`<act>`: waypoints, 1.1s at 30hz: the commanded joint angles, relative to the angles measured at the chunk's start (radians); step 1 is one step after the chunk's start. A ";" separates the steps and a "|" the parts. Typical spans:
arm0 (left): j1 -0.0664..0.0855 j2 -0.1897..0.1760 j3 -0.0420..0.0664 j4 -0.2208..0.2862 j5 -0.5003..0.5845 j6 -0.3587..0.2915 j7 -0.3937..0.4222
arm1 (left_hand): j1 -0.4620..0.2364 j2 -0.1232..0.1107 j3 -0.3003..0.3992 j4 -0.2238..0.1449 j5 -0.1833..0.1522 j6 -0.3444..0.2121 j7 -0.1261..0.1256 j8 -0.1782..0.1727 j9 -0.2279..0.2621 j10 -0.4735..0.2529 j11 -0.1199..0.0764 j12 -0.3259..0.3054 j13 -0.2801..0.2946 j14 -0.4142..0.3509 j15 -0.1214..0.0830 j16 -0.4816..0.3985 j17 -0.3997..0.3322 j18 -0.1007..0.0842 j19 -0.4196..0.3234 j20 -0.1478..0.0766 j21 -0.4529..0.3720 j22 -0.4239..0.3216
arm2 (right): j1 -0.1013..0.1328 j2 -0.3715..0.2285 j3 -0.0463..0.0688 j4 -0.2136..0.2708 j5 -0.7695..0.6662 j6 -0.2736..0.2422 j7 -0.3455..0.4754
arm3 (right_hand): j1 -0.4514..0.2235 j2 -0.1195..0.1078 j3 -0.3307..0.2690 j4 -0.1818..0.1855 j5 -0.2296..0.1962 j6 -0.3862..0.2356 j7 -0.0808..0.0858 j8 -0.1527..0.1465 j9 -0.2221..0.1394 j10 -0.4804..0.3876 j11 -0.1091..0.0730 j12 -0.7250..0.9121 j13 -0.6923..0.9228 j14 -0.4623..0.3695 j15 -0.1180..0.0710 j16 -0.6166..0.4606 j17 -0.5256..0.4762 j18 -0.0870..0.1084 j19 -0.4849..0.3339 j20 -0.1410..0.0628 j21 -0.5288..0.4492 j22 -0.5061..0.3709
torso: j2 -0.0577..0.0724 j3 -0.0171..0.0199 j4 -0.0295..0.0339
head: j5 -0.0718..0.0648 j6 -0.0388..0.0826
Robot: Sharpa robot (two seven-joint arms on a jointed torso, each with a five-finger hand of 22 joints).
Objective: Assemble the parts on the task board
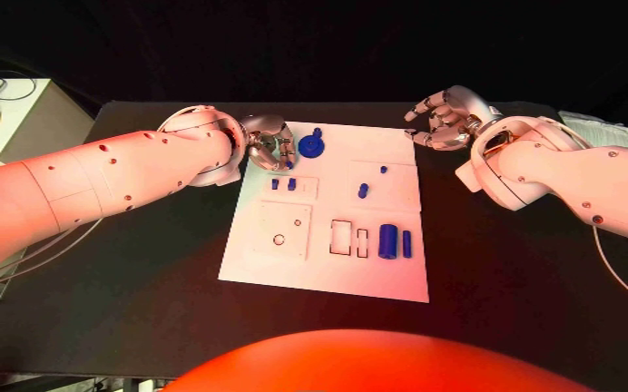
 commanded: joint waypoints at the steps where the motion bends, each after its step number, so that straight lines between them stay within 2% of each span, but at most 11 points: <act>1: -0.001 0.003 0.000 0.003 0.004 0.026 -0.001 | -0.006 0.004 -0.002 -0.004 -0.001 0.006 -0.001 0.004 0.004 0.006 -0.001 -0.007 0.000 0.004 -0.004 0.003 -0.002 0.016 0.001 -0.007 -0.004 -0.002 | -0.001 0.000 0.000 0.001 -0.007 0.005 0.007 | -0.006 0.000 0.004 0.000 0.003 -0.007 0.002 0.007 0.000 -0.006 -0.001 0.001 -0.001 0.055 -0.005 -0.004 0.099 0.020 -0.003 0.000 -0.004 0.114 | 0.000 -0.0006 0.0000 | 0.001 0.000; 15: -0.002 0.015 -0.004 -0.008 -0.021 0.050 -0.023 | -0.004 0.008 -0.002 -0.009 0.000 0.015 -0.002 0.005 0.008 0.014 -0.004 -0.006 0.002 0.001 -0.006 0.002 -0.008 0.016 0.001 -0.009 -0.005 -0.002 | -0.001 0.000 0.000 0.000 -0.007 0.005 0.008 | -0.006 0.000 0.004 0.000 0.003 -0.007 0.002 0.007 0.000 -0.006 -0.001 0.001 -0.001 0.055 -0.005 -0.004 0.099 0.020 -0.003 0.000 -0.004 0.114 | -0.001 -0.0007 -0.0001 | 0.000 0.000; 19: -0.003 0.017 -0.006 -0.011 -0.024 0.053 -0.024 | -0.004 0.008 -0.002 -0.009 0.000 0.015 -0.003 0.005 0.008 0.015 -0.004 -0.006 0.002 0.001 -0.006 0.002 -0.008 0.016 0.001 -0.009 -0.005 -0.002 | -0.001 0.000 0.000 0.000 -0.007 0.005 0.008 | -0.006 0.000 0.004 0.000 0.003 -0.007 0.002 0.007 0.000 -0.006 -0.001 0.001 -0.001 0.055 -0.005 -0.004 0.099 0.020 -0.003 0.000 -0.004 0.114 | -0.002 0.0005 0.0004 | 0.000 0.000; 26: -0.004 0.014 -0.008 -0.007 -0.026 0.053 -0.025 | -0.004 0.006 -0.003 -0.010 -0.001 0.015 -0.003 0.004 0.008 0.015 -0.004 -0.007 0.002 0.003 -0.006 0.004 -0.001 0.016 0.001 -0.009 -0.005 -0.002 | -0.002 -0.001 0.000 0.000 -0.007 0.005 0.009 | -0.006 0.000 0.004 0.000 0.003 -0.007 0.002 0.007 0.000 -0.006 -0.001 0.001 -0.001 0.055 -0.005 -0.004 0.099 0.020 -0.003 0.000 -0.004 0.114 | -0.002 0.0003 -0.0015 | 0.000 0.000; 33: -0.005 0.010 -0.008 -0.002 -0.021 0.034 -0.020 | -0.006 0.001 -0.003 -0.019 0.000 -0.004 0.004 -0.016 0.003 0.001 0.006 -0.021 -0.001 -0.002 0.000 0.002 -0.003 0.015 -0.001 -0.009 -0.006 -0.003 | -0.002 -0.001 0.000 0.000 -0.007 0.004 0.009 | -0.006 0.000 0.004 0.000 0.003 -0.007 0.002 0.007 0.000 -0.006 -0.001 0.001 -0.001 0.055 -0.005 -0.004 0.099 0.020 -0.003 0.000 -0.004 0.114 | 0.000 -0.0007 0.0001 | -0.001 0.000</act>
